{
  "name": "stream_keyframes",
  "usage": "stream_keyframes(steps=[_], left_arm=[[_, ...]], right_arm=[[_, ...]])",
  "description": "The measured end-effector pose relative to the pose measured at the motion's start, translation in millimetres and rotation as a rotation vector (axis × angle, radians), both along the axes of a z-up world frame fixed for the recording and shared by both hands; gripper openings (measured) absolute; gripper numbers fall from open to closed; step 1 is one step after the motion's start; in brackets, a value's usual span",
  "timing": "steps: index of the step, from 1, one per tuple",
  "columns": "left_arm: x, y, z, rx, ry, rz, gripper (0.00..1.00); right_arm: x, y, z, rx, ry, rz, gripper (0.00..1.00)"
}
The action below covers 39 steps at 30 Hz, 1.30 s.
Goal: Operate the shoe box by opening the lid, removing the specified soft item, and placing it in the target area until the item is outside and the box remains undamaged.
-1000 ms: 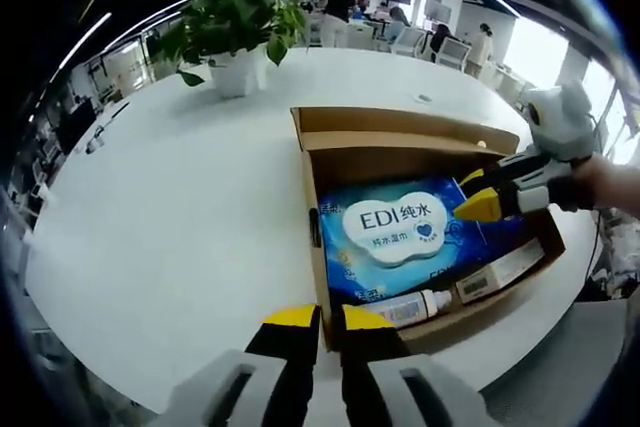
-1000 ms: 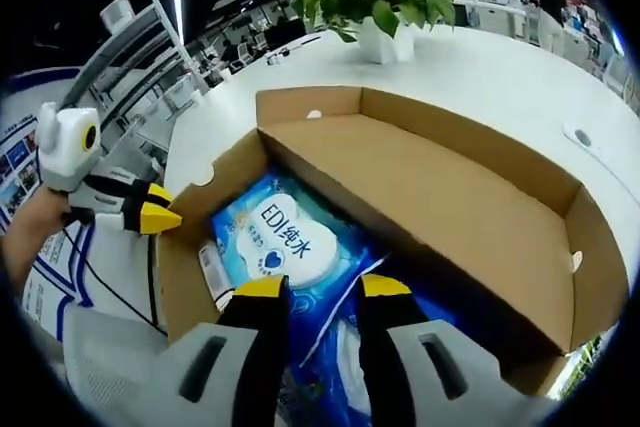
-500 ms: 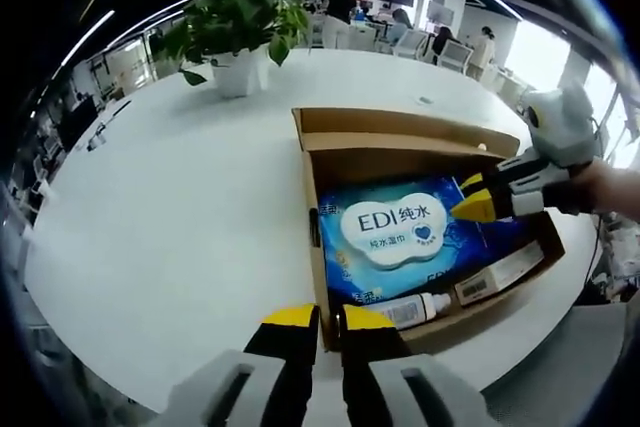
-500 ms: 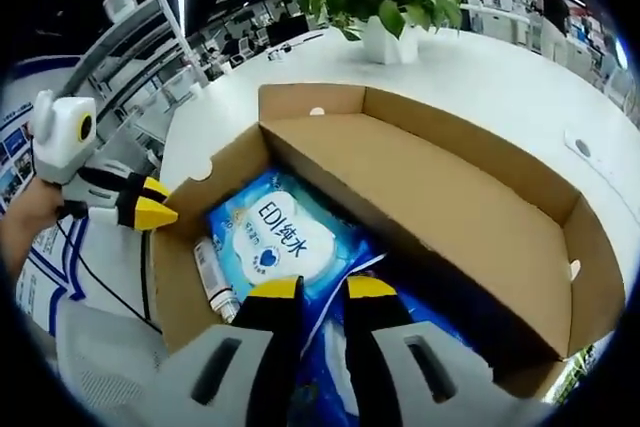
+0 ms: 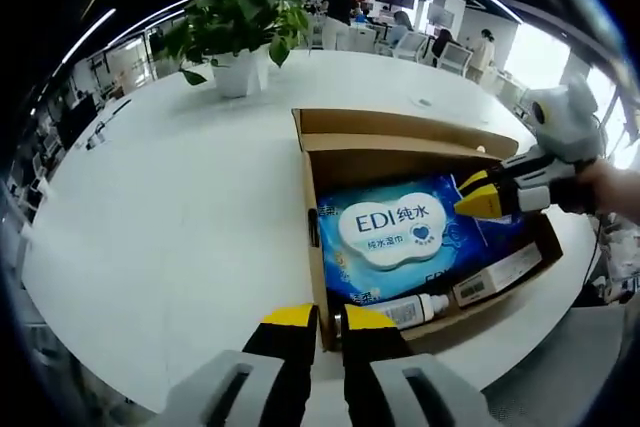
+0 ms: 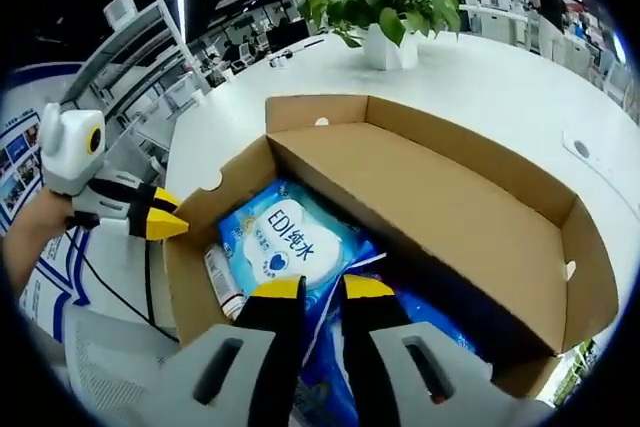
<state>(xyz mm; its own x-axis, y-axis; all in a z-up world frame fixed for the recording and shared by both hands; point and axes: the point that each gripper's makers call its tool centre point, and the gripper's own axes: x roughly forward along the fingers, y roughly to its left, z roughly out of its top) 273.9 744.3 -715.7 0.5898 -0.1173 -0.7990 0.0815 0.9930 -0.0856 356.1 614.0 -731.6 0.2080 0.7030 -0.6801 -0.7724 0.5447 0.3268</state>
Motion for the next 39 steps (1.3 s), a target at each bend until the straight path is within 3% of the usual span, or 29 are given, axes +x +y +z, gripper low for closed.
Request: stream_keyframes(steps=[6, 11, 29, 39], left_arm=[[-0.1, 0, 0.0, -0.004, -0.001, -0.002, 0.09], [-0.3, -1, 0.3, -0.005, -0.002, -0.002, 0.09], [-1.0, -4, 1.0, -0.037, 0.005, 0.001, 0.15], [7.4, -7, 17.3, -0.004, -0.04, -0.025, 0.21]], right_arm=[[-3, 3, -7.0, -0.021, -0.004, 0.014, 0.11], [3, -5, -14.0, -0.056, -0.013, 0.007, 0.03], [-3, -10, 6.7, -0.034, -0.026, -0.01, 0.0], [-4, -24, 13.0, -0.041, -0.052, -0.034, 0.0]])
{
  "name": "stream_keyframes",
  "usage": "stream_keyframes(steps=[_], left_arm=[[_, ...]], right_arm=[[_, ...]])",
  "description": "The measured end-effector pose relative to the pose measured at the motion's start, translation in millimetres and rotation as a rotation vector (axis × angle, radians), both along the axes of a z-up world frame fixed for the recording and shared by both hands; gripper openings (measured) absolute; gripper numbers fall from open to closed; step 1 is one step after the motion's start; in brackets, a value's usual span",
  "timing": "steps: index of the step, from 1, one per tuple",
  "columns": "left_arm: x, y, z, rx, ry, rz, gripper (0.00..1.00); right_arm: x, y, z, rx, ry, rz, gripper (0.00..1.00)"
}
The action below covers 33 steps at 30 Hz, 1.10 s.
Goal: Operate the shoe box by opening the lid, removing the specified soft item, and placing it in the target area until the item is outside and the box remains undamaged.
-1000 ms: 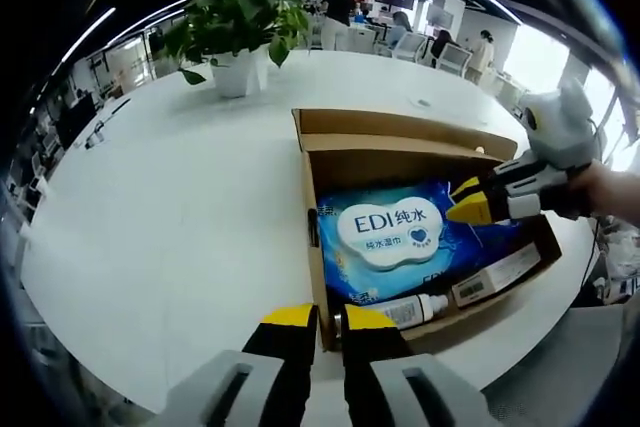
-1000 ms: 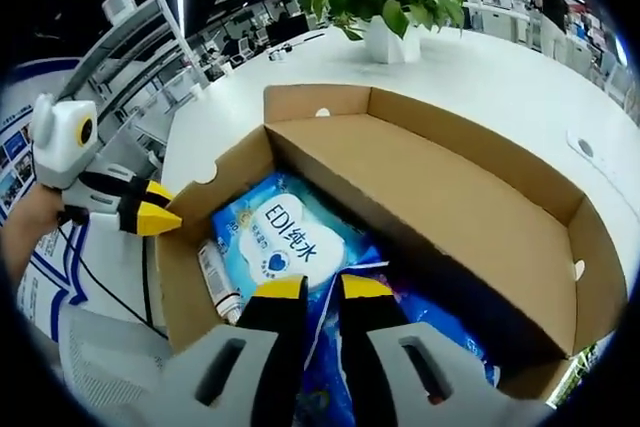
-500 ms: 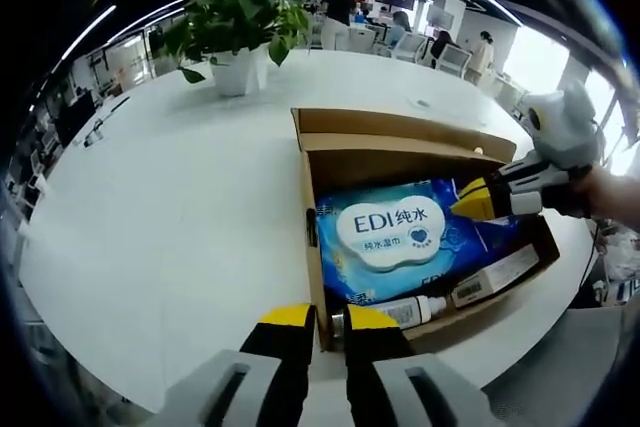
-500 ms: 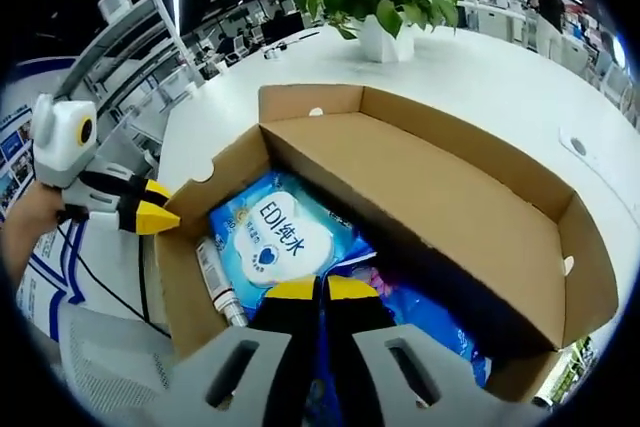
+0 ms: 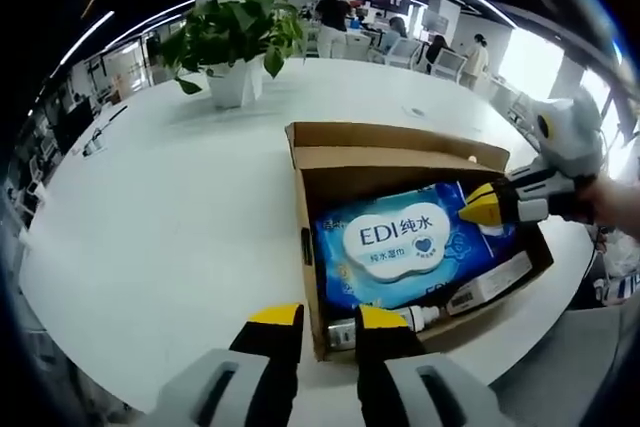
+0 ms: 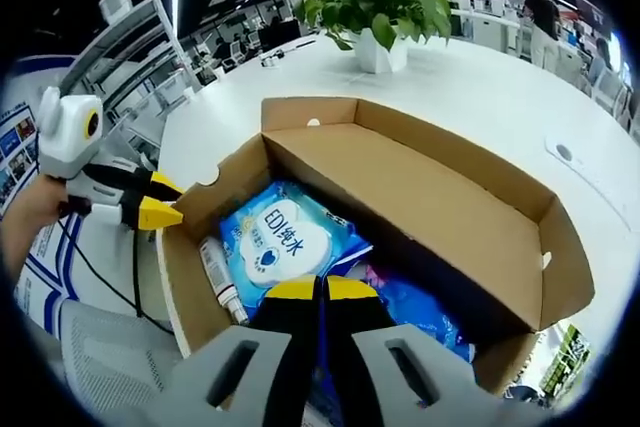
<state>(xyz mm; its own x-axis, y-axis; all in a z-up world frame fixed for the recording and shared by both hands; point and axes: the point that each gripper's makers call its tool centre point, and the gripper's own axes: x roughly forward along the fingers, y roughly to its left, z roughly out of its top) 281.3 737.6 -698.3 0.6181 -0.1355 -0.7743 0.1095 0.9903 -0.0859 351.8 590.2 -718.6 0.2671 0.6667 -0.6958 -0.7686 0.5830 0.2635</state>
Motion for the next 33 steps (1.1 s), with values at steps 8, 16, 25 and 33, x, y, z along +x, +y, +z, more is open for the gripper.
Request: stream_keyframes(steps=[8, 16, 25, 33], left_arm=[[0.8, -2, 4.2, 0.021, -0.008, -0.027, 0.24], [4.5, -17, 15.9, 0.034, -0.023, -0.084, 0.25], [14.7, -35, 8.6, 0.021, 0.004, -0.154, 0.25], [24.6, -55, -2.4, -0.012, 0.033, -0.215, 0.25]], right_arm=[[-2, -14, 4.5, -0.004, -0.006, -0.021, 0.0], [-2, -28, 5.9, 0.004, 0.001, -0.056, 0.0], [-1, -41, 10.4, 0.019, 0.002, -0.097, 0.0], [-1, -54, 11.7, 0.018, -0.001, -0.123, 0.0]])
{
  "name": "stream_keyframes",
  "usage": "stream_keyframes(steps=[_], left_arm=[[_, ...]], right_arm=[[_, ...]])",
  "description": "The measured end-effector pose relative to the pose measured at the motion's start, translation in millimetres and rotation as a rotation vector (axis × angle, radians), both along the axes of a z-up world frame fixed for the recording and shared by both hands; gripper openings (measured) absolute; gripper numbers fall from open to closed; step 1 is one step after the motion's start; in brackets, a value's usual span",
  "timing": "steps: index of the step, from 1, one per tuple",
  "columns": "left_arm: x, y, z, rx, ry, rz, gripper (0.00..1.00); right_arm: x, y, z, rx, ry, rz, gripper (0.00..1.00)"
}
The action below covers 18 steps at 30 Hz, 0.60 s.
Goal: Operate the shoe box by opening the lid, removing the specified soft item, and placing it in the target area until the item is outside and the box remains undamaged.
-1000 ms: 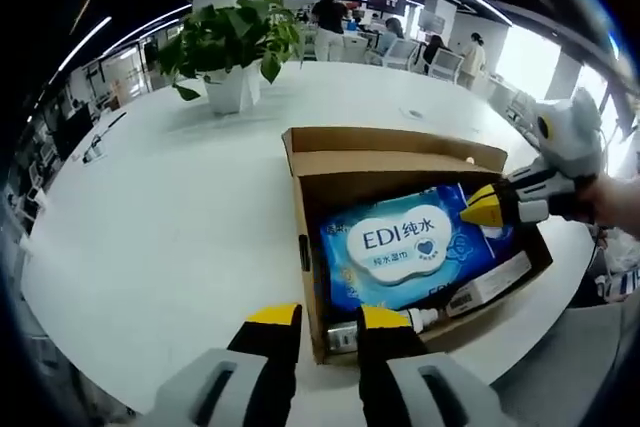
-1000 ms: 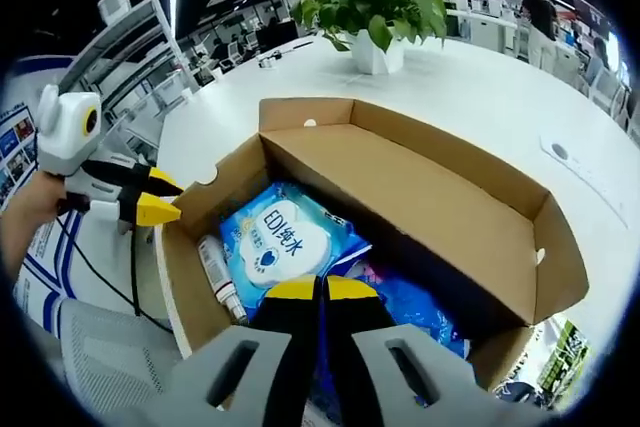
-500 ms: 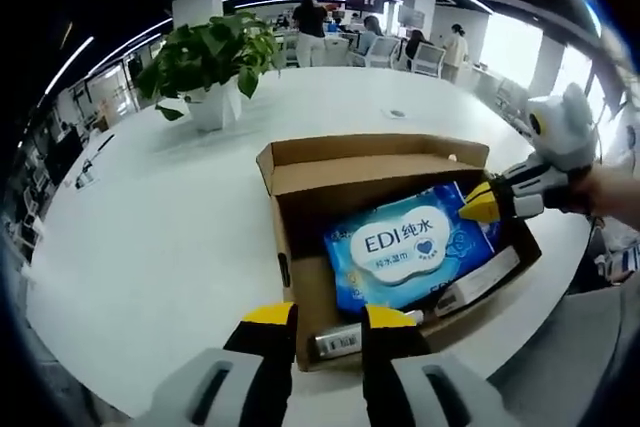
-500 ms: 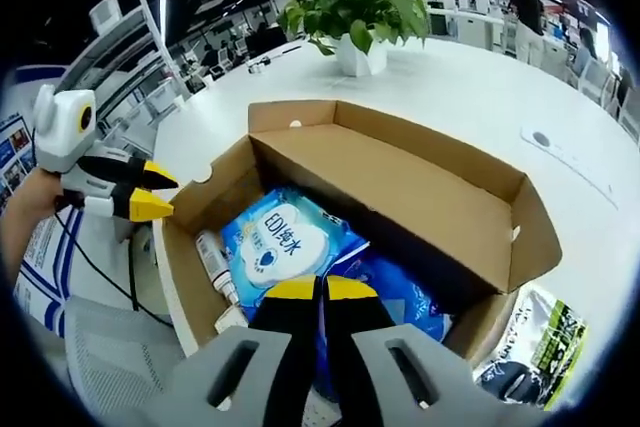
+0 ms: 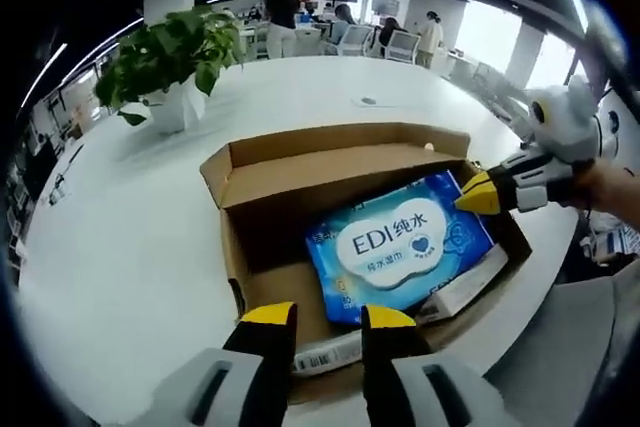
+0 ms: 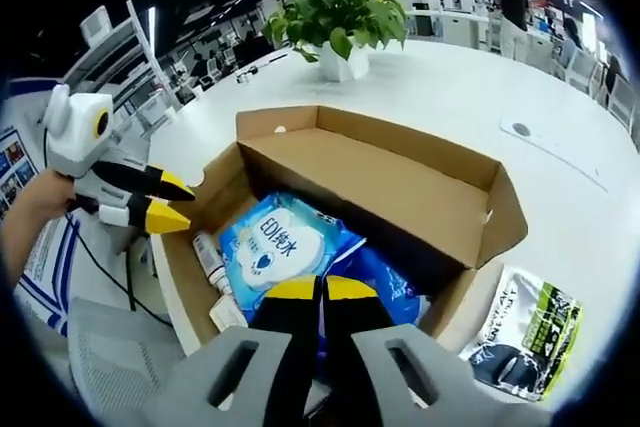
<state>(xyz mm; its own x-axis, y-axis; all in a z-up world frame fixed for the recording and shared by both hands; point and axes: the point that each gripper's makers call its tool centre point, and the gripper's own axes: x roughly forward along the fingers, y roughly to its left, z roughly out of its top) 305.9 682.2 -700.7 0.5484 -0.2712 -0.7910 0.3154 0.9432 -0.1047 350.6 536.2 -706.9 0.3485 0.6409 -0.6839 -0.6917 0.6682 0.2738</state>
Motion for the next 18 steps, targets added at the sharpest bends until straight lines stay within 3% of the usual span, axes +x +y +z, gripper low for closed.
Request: stream_keyframes(steps=[12, 18], left_arm=[[9.8, -18, -20.6, -0.057, 0.063, -0.024, 0.25], [6.7, -28, -34.9, -0.123, 0.12, -0.024, 0.25]], right_arm=[[3, -18, -2.1, -0.018, -0.01, -0.025, 0.0], [5, -24, -3.0, -0.035, -0.027, -0.021, 0.0]])
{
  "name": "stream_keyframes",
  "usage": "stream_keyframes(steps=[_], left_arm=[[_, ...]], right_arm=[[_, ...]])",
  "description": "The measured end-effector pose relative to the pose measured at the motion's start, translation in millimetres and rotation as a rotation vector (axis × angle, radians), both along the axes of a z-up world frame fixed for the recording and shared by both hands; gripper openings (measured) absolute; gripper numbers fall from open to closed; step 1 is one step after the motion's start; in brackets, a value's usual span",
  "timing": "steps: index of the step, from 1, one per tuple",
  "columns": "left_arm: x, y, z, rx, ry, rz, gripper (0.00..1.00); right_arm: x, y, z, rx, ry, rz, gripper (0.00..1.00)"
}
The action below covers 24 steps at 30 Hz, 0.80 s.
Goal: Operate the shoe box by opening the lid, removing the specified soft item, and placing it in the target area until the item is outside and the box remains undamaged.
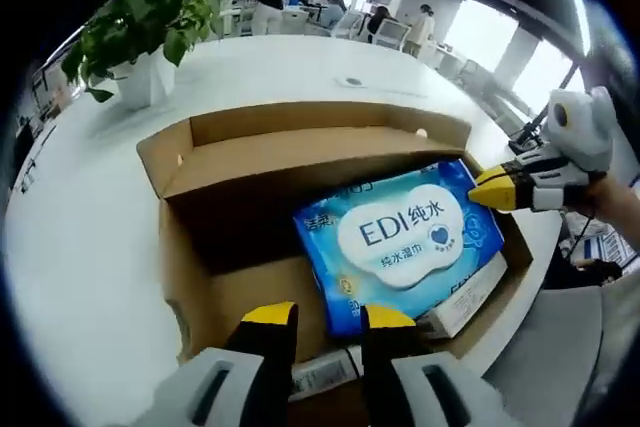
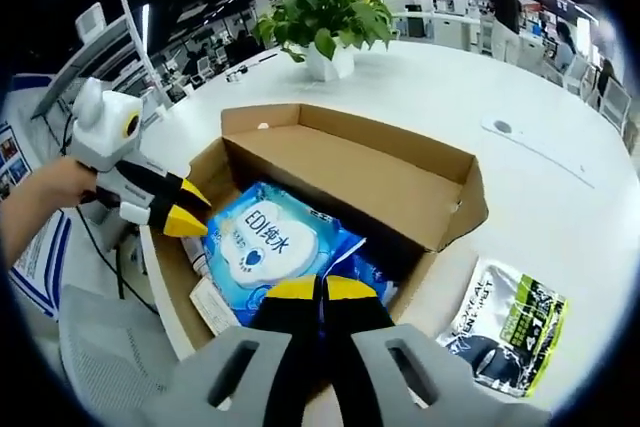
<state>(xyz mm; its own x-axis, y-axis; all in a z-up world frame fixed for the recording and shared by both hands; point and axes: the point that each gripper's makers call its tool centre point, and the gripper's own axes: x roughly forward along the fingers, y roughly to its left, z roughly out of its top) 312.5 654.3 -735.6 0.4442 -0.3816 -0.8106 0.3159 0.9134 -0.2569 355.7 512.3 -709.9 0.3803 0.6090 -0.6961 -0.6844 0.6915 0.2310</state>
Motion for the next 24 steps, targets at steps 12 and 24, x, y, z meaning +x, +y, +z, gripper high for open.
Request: stream_keyframes(steps=[12, 24], left_arm=[[0.9, -12, -11.5, -0.154, 0.088, 0.085, 0.14], [3.6, -14, -13.2, -0.163, 0.094, 0.088, 0.05]], right_arm=[[-1, -1, -1.2, 0.007, 0.003, -0.009, 0.0], [-2, 0, -0.1, 0.119, 0.114, -0.052, 0.03]])
